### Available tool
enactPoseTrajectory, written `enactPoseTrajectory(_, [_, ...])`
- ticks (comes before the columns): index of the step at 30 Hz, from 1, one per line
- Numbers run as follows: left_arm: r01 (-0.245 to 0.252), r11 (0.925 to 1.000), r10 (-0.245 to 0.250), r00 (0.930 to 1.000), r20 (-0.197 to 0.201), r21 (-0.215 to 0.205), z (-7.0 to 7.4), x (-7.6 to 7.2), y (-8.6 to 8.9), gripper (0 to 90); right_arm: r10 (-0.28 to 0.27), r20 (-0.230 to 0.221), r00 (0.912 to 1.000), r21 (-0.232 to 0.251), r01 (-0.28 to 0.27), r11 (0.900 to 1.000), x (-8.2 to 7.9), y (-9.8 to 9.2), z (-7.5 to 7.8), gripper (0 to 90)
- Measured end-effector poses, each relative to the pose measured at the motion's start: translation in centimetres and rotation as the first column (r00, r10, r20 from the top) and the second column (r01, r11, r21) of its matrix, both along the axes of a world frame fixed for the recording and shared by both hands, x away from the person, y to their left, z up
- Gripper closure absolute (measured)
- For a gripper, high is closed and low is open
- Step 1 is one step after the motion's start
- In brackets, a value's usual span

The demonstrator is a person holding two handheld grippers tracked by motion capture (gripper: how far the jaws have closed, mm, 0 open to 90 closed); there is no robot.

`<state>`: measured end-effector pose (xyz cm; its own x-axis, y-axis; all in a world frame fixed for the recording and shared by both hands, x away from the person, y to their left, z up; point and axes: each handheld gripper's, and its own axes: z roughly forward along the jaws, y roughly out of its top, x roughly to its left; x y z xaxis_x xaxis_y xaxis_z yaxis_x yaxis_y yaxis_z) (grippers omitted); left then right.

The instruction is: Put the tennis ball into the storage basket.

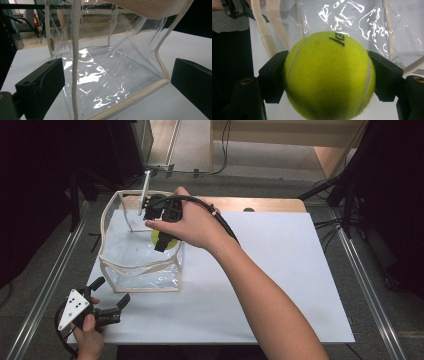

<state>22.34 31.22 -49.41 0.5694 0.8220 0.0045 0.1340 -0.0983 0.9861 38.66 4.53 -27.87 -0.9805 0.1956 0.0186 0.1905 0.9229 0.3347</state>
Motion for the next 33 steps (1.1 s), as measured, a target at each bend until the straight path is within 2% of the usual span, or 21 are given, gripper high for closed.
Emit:
enactPoseTrajectory(2, [-0.001, 1.0000, 0.001, 1.0000, 0.000, -0.001, 0.0, 0.0, 0.0, 0.0, -0.004, 0.011, 0.9999, 0.002, 0.004, 1.000, 0.1, 0.1, -0.1, 23.3])
enactPoseTrajectory(15, [0.001, 1.0000, -0.001, 1.0000, 0.001, -0.001, 0.0, 0.0, 0.0, 0.0, -0.012, 0.004, 0.9999, -0.010, 0.012, 1.000, 0.7, 0.7, -1.0, 23.3])
enactPoseTrajectory(26, [0.003, 1.0000, -0.003, 1.0000, 0.000, -0.002, 0.0, 0.0, 0.0, 0.0, -0.017, 0.021, 0.9996, -0.010, 0.018, 1.000, 0.9, 1.0, -1.6, 22.4])
enactPoseTrajectory(30, [0.004, 1.0000, -0.004, 1.0000, 0.000, -0.003, 0.0, 0.0, 0.0, 0.0, -0.020, 0.037, 0.9991, 0.021, 0.019, 1.000, 0.9, 0.8, -1.5, 13.5])
enactPoseTrajectory(33, [0.004, 1.0000, -0.004, 1.0000, 0.000, 0.000, 0.0, 0.0, 0.0, 0.0, -0.036, 0.062, 0.9974, 0.045, 0.034, 0.998, 0.8, 0.5, -1.1, 10.7])
